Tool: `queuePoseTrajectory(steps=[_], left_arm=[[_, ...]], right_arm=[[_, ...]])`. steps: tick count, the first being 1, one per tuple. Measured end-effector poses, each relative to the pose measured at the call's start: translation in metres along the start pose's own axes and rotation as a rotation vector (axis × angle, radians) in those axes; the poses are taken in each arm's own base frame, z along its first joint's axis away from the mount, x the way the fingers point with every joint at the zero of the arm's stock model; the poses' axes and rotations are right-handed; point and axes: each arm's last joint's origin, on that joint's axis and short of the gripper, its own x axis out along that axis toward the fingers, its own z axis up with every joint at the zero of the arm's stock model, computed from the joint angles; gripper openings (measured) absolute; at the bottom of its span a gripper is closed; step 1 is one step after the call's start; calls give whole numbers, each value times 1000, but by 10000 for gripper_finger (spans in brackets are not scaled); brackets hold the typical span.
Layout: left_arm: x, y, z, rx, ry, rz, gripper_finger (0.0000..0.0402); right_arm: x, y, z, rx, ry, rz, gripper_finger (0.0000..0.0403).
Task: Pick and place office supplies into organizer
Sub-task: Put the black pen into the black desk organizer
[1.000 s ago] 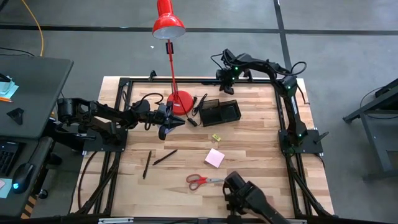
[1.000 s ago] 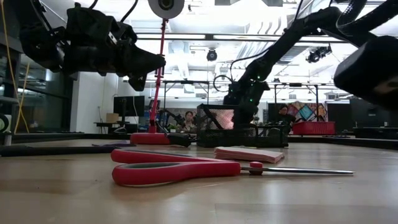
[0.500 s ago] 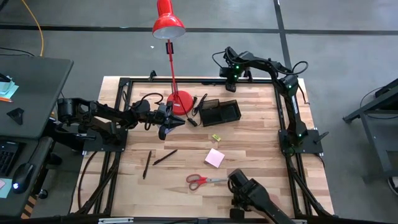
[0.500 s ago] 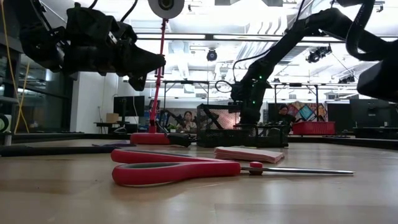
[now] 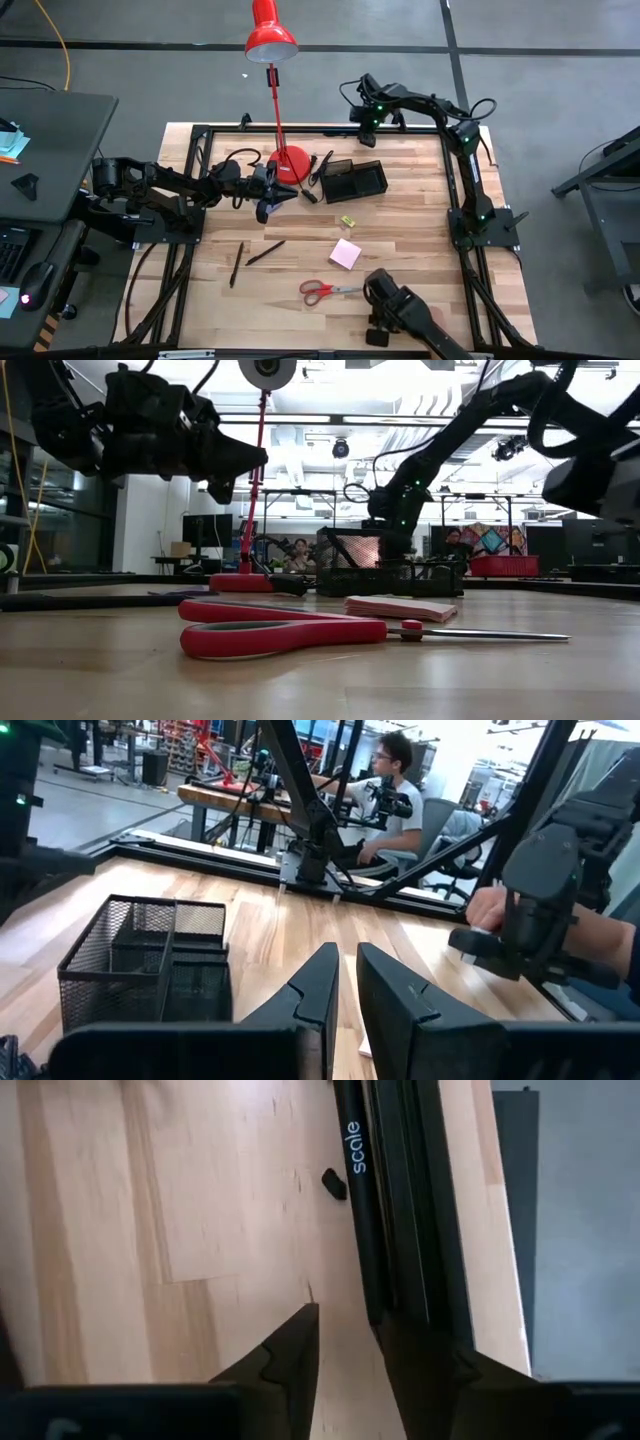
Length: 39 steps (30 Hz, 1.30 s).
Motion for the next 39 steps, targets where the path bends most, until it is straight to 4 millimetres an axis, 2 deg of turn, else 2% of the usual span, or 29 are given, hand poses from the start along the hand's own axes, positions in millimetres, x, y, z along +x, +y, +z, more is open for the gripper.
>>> queuePoseTrajectory(steps=[4,10,15,25,32,39], left_arm=[[0,0,0,2,-5,-2,33],[0,0,0,-4,-5,-2,33],[0,0,0,-18,-4,-3,33],[0,0,-1,-20,13,-1,33],[0,0,-2,2,19,1,33],[0,0,-2,2,17,4,33]], right_arm=[[3,6,7,-50,22,-35,99],[5,11,16,-126,-41,-22,90],[4,16,14,-159,-119,133,77],[3,18,17,-201,-176,179,56],[-2,22,28,-248,-274,185,58],[3,33,37,-315,-237,144,105]])
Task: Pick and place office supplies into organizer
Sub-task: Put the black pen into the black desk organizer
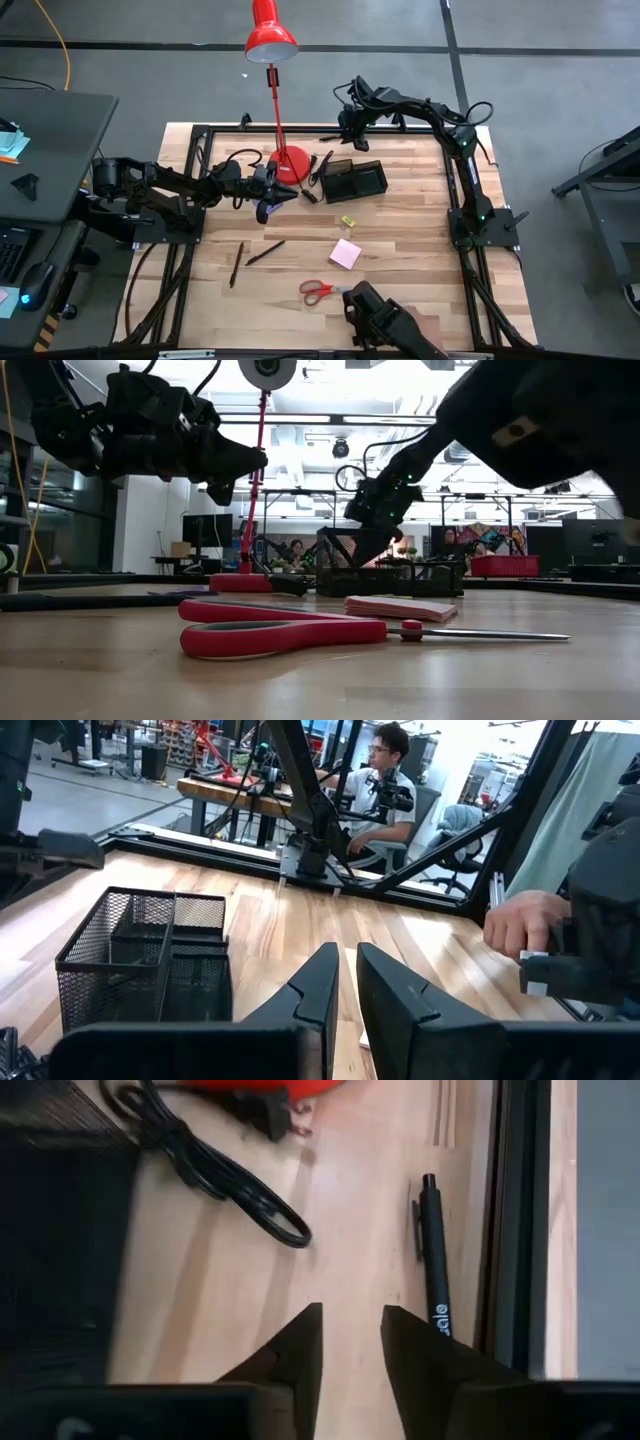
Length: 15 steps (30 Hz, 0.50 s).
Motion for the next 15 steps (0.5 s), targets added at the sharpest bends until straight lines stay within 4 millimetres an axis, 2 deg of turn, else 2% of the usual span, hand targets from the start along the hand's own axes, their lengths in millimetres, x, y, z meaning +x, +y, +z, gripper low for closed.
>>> queuePoseTrajectory(steps=[6,10,15], left_arm=[[0,0,0,0,-1,1,33],[0,0,0,0,-1,1,33],[0,0,0,0,-1,1,33]], right_arm=[[2,-2,5,-43,0,-50,132],[2,-3,5,-45,1,-56,131],[5,-4,-1,-31,110,-108,120]])
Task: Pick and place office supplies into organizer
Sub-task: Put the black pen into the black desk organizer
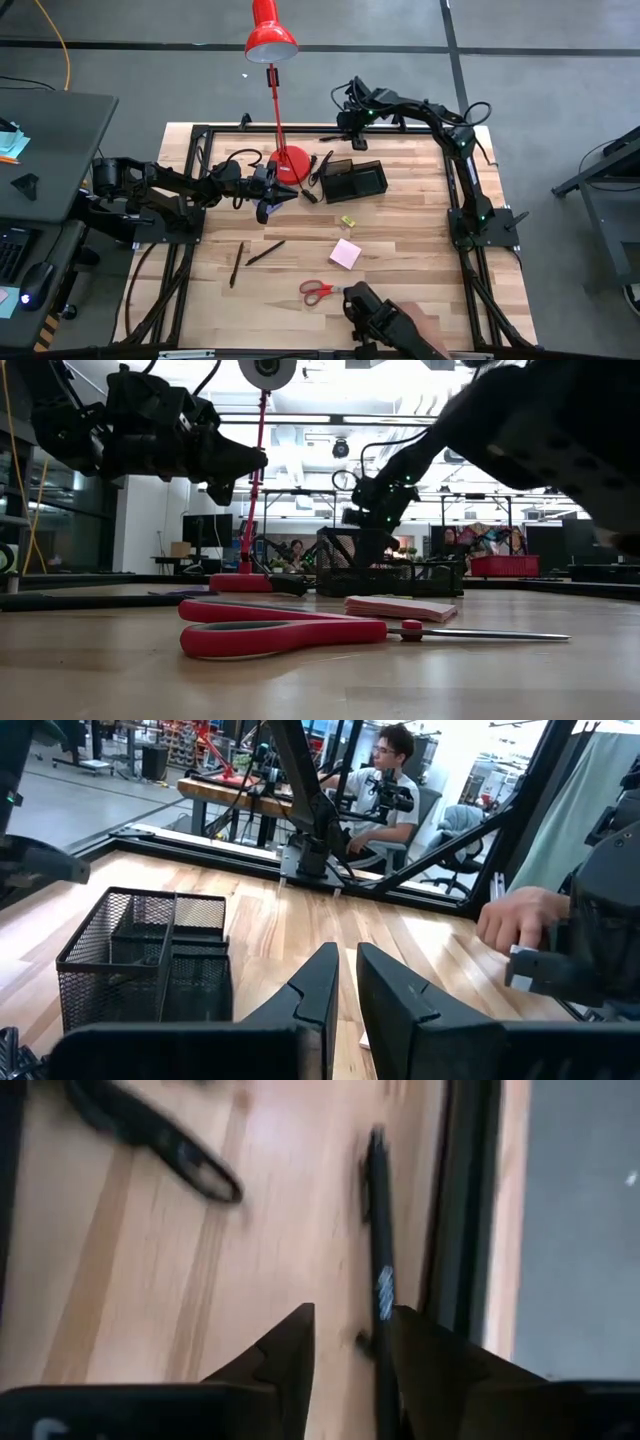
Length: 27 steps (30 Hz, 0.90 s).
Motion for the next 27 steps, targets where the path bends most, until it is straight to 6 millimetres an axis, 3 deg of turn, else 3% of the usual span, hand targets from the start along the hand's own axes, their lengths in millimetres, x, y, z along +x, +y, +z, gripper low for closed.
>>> queuePoseTrajectory(steps=[10,22,27], left_arm=[[0,0,0,-6,0,2,33],[0,0,1,-12,-9,-2,33],[0,0,1,-12,-8,-2,33]], right_arm=[[3,-2,-8,32,130,-64,101],[30,0,-21,32,191,-21,92],[29,2,-21,68,212,14,63]])
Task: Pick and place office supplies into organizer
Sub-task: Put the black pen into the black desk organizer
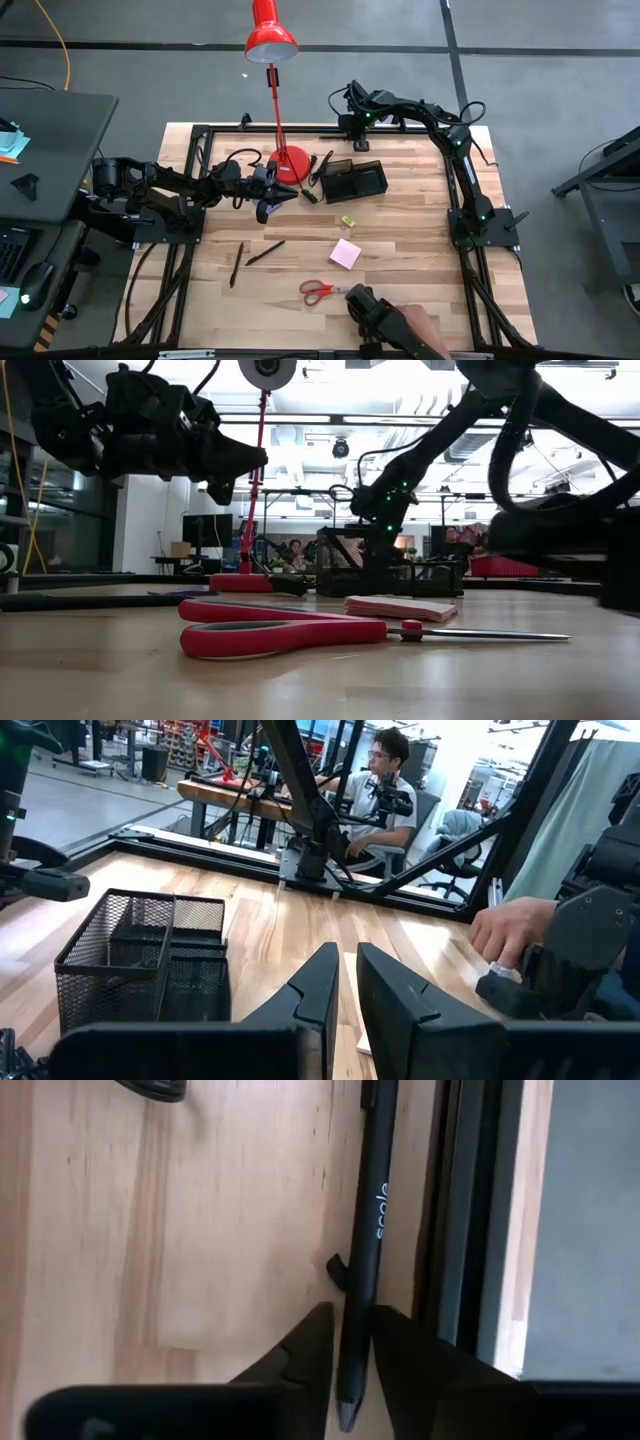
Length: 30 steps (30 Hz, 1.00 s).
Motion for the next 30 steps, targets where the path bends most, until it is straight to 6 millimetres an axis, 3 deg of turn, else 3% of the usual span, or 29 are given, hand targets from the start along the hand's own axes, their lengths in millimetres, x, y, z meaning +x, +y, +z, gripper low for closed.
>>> queuePoseTrajectory(steps=[5,17,30], left_arm=[[0,0,-1,1,9,2,33],[0,0,-1,-1,14,0,33],[0,0,-2,-2,16,-1,33]], right_arm=[[-3,0,1,39,8,29,11],[-22,0,14,91,-79,191,4],[-54,-12,36,67,-138,131,1]])
